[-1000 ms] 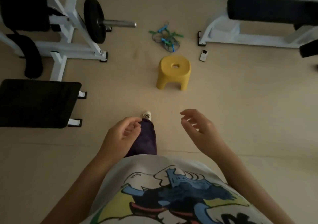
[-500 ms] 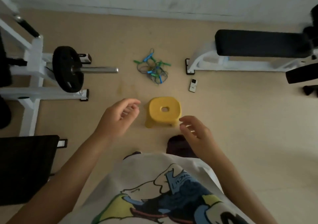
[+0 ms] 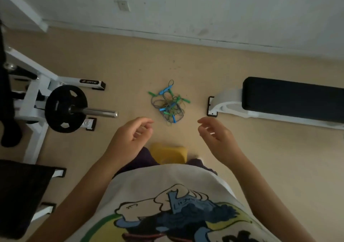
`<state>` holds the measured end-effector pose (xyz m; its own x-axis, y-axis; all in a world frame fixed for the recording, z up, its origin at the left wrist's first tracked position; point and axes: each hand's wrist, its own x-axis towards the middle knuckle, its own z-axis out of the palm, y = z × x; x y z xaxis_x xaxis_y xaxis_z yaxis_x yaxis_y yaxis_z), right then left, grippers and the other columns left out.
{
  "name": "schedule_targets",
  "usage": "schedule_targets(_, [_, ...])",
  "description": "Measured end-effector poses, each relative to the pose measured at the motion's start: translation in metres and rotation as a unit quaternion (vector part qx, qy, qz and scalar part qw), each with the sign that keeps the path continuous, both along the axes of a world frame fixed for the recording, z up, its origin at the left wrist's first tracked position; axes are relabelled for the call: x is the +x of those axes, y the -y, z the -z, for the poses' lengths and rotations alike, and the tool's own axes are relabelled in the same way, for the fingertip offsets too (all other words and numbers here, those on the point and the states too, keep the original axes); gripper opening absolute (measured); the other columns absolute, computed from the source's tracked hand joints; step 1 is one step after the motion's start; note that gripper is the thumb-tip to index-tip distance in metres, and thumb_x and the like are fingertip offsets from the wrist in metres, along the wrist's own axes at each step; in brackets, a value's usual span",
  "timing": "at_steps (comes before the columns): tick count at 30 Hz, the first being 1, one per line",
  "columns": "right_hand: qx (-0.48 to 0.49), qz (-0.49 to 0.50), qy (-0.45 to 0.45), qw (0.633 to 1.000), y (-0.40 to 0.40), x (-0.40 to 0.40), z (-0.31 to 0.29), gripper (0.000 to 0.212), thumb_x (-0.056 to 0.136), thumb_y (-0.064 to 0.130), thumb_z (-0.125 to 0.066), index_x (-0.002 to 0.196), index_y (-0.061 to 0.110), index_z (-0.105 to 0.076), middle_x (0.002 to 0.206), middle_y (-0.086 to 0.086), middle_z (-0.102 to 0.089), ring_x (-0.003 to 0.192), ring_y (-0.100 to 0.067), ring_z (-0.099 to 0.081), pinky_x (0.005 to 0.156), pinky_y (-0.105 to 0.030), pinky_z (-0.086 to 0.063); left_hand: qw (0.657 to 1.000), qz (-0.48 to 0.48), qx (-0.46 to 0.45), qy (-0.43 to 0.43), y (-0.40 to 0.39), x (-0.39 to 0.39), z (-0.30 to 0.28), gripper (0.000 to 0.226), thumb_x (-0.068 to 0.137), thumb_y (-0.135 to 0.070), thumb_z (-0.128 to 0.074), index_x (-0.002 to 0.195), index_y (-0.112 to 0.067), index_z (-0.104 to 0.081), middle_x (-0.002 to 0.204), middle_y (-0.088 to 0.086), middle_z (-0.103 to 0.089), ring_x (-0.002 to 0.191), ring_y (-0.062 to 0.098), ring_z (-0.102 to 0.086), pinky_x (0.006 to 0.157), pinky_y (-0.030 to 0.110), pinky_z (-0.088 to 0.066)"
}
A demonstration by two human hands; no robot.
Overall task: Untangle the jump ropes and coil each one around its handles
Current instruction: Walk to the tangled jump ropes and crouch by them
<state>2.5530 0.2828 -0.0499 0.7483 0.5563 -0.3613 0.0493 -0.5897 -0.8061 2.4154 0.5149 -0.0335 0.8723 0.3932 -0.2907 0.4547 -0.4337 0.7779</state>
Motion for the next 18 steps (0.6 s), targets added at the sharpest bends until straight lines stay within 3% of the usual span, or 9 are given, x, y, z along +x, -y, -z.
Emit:
schedule_targets(6, [-0.012, -0.016, 0.015, 1.000, -0.052, 0.095, 0.006, 0.018, 0.098, 0.029, -0.052, 0.116, 0.031, -0.056, 0.102, 0.020, -0.059, 0.094, 0.010, -0.054, 0.074, -0.008, -0.044, 0.999, -0.042, -0.027, 0.003, -0.048, 0.080, 0.023, 0.024, 0.098, -0.017, -0.060, 0.118, -0.029, -0.065, 0.107, -0.013, -0.068, 0.096, 0.001, -0.061, 0.076, 0.007, -0.045])
schedule_targets(13, [-0.066, 0.067, 0.022, 0.995, -0.161, 0.174, 0.012, 0.021, 0.098, 0.028, -0.053, 0.118, 0.026, -0.058, 0.105, 0.011, -0.063, 0.095, -0.001, -0.060, 0.079, -0.023, -0.050, 0.996, 0.010, -0.090, 0.001, -0.173, 0.183, 0.061, 0.019, 0.098, -0.027, -0.060, 0.108, -0.043, -0.061, 0.104, -0.018, -0.068, 0.094, -0.001, -0.062, 0.076, 0.007, -0.045])
schedule_targets(15, [-0.072, 0.083, 0.012, 0.994, -0.193, 0.187, 0.009, 0.020, 0.098, 0.027, -0.053, 0.117, 0.027, -0.058, 0.105, 0.011, -0.064, 0.096, -0.003, -0.060, 0.079, -0.023, -0.050, 0.995, 0.027, -0.095, -0.006, -0.211, 0.208, 0.066, 0.017, 0.095, -0.034, -0.057, 0.109, -0.042, -0.062, 0.103, -0.019, -0.068, 0.094, -0.003, -0.062, 0.076, 0.007, -0.045])
schedule_targets(18, [-0.075, 0.070, -0.004, 0.995, -0.232, 0.208, 0.016, 0.018, 0.097, 0.028, -0.053, 0.114, 0.032, -0.056, 0.104, 0.015, -0.063, 0.095, 0.002, -0.060, 0.078, -0.018, -0.048, 0.994, 0.055, -0.092, -0.021, -0.254, 0.241, 0.080, 0.018, 0.098, -0.026, -0.060, 0.110, -0.040, -0.062, 0.103, -0.020, -0.066, 0.094, -0.008, -0.059, 0.075, 0.004, -0.041])
